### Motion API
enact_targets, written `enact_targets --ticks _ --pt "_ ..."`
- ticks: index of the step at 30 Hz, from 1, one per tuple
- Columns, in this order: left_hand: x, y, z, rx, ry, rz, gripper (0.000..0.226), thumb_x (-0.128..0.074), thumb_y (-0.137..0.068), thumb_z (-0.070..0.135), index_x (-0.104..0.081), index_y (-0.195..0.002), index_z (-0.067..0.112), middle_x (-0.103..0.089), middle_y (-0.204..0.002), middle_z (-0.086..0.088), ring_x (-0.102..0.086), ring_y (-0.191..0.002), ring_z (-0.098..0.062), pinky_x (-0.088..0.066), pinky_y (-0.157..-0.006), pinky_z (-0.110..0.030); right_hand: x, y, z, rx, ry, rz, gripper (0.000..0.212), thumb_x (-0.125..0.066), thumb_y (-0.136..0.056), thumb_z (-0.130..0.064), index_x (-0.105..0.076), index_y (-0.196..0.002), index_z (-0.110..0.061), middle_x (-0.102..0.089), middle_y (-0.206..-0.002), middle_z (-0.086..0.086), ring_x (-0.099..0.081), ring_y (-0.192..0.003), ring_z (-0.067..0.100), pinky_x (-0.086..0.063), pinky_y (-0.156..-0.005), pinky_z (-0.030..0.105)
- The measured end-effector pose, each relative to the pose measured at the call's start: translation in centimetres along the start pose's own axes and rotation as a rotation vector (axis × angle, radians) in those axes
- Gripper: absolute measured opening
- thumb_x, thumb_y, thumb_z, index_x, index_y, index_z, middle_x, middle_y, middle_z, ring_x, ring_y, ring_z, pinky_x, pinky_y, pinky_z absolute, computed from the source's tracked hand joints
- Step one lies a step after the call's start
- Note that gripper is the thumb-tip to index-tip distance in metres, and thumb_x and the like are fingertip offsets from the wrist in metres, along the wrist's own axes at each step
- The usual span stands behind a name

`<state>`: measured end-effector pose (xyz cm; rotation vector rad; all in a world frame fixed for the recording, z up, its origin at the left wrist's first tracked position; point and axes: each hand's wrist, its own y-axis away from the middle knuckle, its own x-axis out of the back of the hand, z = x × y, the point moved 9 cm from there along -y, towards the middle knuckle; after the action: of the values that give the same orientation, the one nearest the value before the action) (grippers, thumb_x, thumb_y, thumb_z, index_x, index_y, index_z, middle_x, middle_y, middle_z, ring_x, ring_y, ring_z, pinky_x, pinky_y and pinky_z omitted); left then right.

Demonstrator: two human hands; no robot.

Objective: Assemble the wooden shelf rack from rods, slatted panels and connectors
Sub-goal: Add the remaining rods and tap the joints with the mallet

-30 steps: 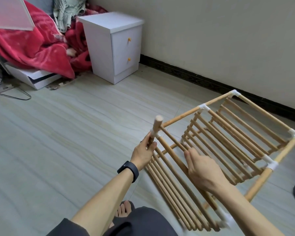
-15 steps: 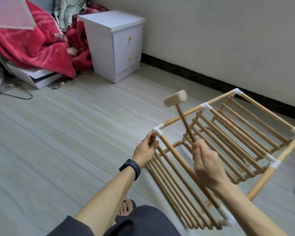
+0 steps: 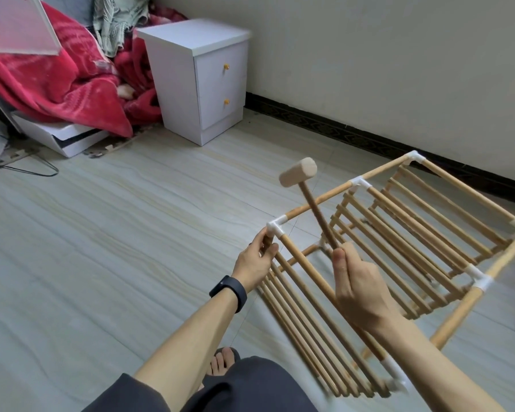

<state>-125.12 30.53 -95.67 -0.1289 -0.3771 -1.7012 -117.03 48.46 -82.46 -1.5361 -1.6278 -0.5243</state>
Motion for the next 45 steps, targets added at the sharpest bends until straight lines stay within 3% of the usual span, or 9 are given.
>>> enact_targets --ticks 3,7,12,19,24,27,30,37,45 --pt "-0.2 -0.1 -0.4 0.057 -0.053 0.000 0.043 -0.048 -0.103 0.047 -0.044 -0.144 0.034 -0.055 -0.120 0.010 -0.055 -0.122 -0.018 -0.048 -0.092 -0.034 -2.1 0.1 1.0 -0.100 0.176 -0.220 0.040 -0.020 -0.105 -0.050 -0.046 -0.085 -0.026 -0.052 -0.056 0.002 -0.044 -0.041 0.011 -0.040 -0.042 0.028" --pt "-0.2 -0.1 -0.6 0.051 -0.004 -0.006 0.049 -0.050 -0.102 0.049 -0.039 -0.149 0.039 -0.057 -0.125 0.008 -0.053 -0.119 -0.011 -0.047 -0.096 -0.032 1.5 -0.2 -1.2 0.079 -0.048 0.123 0.041 -0.024 -0.108 -0.043 -0.049 -0.085 -0.020 -0.044 -0.053 0.000 -0.042 -0.039 0.018 -0.029 -0.033 0.025" --pt "0.0 -0.1 0.1 -0.016 -0.055 0.002 0.047 -0.051 -0.102 0.048 -0.039 -0.147 0.047 -0.058 -0.121 0.015 -0.051 -0.113 -0.004 -0.043 -0.091 -0.027 -1.3 0.8 0.9 -0.066 0.069 -0.081 0.040 -0.020 -0.100 -0.052 -0.044 -0.082 -0.025 -0.046 -0.054 -0.002 -0.041 -0.040 0.012 -0.030 -0.040 0.022" --pt "0.1 -0.3 0.3 0.025 -0.032 0.026 0.038 -0.054 -0.101 0.046 -0.047 -0.138 0.045 -0.060 -0.110 0.021 -0.056 -0.106 -0.001 -0.046 -0.080 -0.020 -2.5 0.7 -0.3 -0.069 0.417 0.064 0.029 -0.025 -0.105 -0.043 -0.035 -0.081 -0.029 -0.036 -0.062 -0.008 -0.030 -0.043 0.007 -0.021 -0.039 0.020" --pt "1.0 -2.2 0.3 0.037 -0.025 -0.048 0.032 -0.066 -0.090 0.053 -0.061 -0.120 0.045 -0.067 -0.110 0.018 -0.061 -0.106 0.003 -0.050 -0.089 -0.020 -3.0 -2.1 2.5 -0.251 0.389 -0.033 0.037 -0.011 -0.100 -0.053 -0.033 -0.080 -0.033 -0.049 -0.066 -0.006 -0.047 -0.050 0.011 -0.048 -0.051 0.039" --pt "2.6 -4.1 -0.4 0.096 -0.001 -0.149 0.039 -0.071 -0.074 0.059 -0.072 -0.108 0.038 -0.074 -0.106 0.014 -0.067 -0.106 -0.003 -0.053 -0.091 -0.025 -2.2 -5.4 1.4 -0.181 0.413 0.076 0.039 -0.015 -0.100 -0.054 -0.041 -0.081 -0.031 -0.046 -0.067 -0.009 -0.047 -0.050 0.008 -0.045 -0.044 0.031" --pt "6.5 -7.5 -2.0 0.188 -0.039 -0.146 0.032 -0.063 -0.073 0.040 -0.075 -0.102 0.036 -0.074 -0.107 0.011 -0.066 -0.108 -0.006 -0.050 -0.087 -0.026 -2.9 -10.0 -0.2 -0.059 0.444 0.100 0.039 -0.020 -0.102 -0.050 -0.047 -0.083 -0.028 -0.045 -0.071 -0.012 -0.044 -0.058 0.008 -0.043 -0.049 0.028" --pt "17.8 -18.2 -6.1 0.290 -0.570 0.034 0.049 -0.050 -0.096 0.028 -0.046 -0.145 0.024 -0.048 -0.147 -0.006 -0.051 -0.129 -0.024 -0.044 -0.103 -0.035 -8.4 -23.1 -2.1 0.028 0.560 0.005 0.037 -0.024 -0.106 -0.046 -0.047 -0.088 -0.023 -0.054 -0.085 -0.004 -0.043 -0.078 0.023 -0.036 -0.067 0.038" --pt "24.7 -27.9 -13.5 0.357 -1.033 0.029 0.057 -0.048 -0.097 0.031 -0.035 -0.151 0.026 -0.012 -0.166 -0.006 -0.033 -0.141 -0.029 -0.037 -0.110 -0.042 -24.9 -35.1 0.3 -0.047 0.582 -0.493 0.014 -0.030 -0.107 -0.031 -0.036 -0.100 -0.020 -0.036 -0.078 -0.003 -0.046 -0.077 0.026 -0.026 -0.055 0.033"
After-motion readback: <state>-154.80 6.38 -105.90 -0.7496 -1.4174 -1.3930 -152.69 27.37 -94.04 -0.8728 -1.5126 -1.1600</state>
